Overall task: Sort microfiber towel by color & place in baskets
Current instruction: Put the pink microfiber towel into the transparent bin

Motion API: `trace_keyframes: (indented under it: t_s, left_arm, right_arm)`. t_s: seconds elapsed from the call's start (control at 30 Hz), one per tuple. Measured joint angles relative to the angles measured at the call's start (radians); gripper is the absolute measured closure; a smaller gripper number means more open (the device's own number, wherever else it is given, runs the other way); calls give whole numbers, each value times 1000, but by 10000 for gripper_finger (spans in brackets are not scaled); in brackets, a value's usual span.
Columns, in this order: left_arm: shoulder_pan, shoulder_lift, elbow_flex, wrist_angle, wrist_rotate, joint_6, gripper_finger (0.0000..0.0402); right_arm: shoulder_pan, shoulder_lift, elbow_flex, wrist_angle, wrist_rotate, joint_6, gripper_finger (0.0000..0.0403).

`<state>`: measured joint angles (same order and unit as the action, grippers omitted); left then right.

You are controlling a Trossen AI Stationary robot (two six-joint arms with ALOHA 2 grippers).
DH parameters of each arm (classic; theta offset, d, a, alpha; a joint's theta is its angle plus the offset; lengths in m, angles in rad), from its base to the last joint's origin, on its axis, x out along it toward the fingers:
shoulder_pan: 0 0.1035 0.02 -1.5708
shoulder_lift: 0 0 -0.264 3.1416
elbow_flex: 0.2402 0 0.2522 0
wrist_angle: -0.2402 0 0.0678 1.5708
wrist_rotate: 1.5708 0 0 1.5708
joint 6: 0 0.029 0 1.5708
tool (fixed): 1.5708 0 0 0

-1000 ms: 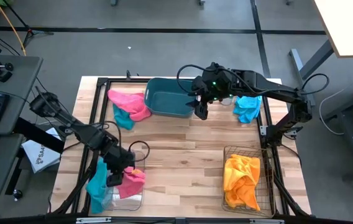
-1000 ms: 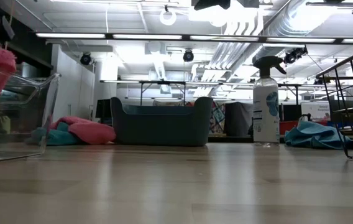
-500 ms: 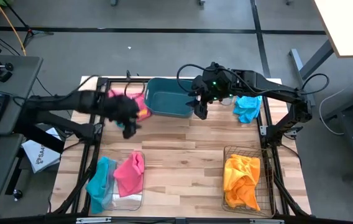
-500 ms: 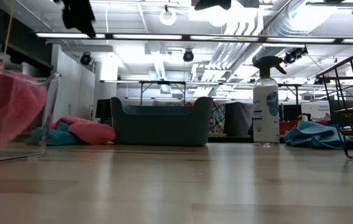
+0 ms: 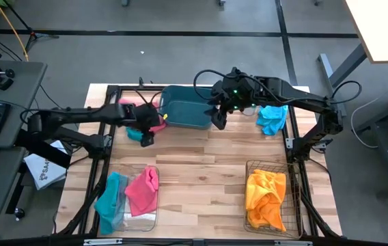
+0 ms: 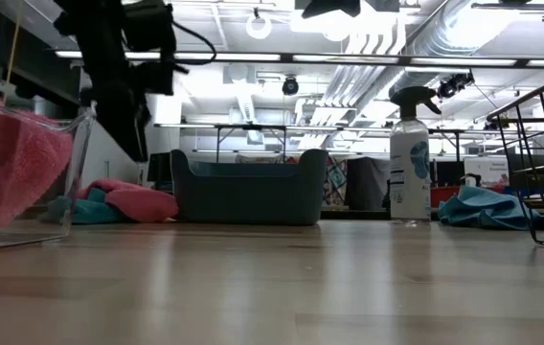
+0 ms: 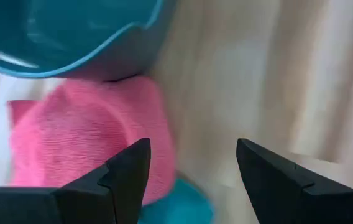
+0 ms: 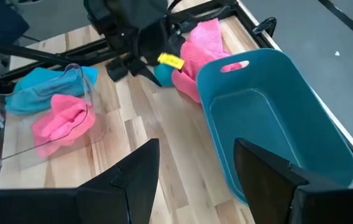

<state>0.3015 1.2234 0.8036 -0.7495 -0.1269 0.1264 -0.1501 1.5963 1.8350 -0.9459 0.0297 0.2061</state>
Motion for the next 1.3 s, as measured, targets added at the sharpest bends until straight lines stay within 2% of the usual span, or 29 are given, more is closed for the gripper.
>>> trace_keyframes:
  t_s: [0.13, 0.23, 0.33, 0.57, 0.73, 0.8, 0.87, 1.0, 1.03, 1.3]
  left_arm:
    - [-3, -14, -85, 152, -147, 16, 174]
    - [-2, -14, -144, 264, -200, 16, 174]
    - [-1, -3, -188, 325, -203, 16, 174]
    - [0, 32, -252, 333, -200, 19, 174]
    - [-1, 69, -269, 334, -223, 17, 177]
    - [-1, 83, -269, 374, -230, 21, 195]
    - [-1, 92, -268, 419, -233, 27, 232]
    - [-1, 85, -227, 393, -224, 9, 364]
    - [-1, 72, -207, 354, -224, -5, 382]
    - [-23, -175, 74, -48, -225, -40, 400]
  right_arm:
    - [0, 3, 0, 0, 32, 3, 201]
    - [0, 10, 0, 3, 40, 3, 201]
    - [0, 24, -1, 4, 40, 3, 201]
    - [0, 55, -1, -2, 37, -1, 201]
    - [0, 50, -1, -6, -18, 10, 201]
    - [0, 44, -1, -6, -47, 24, 201]
    - [0, 39, -1, -6, -67, 30, 201]
    - [0, 38, -1, -8, -89, 48, 201]
    - [0, 37, -1, -8, -94, 48, 201]
    - [0, 15, -1, 4, -106, 11, 201]
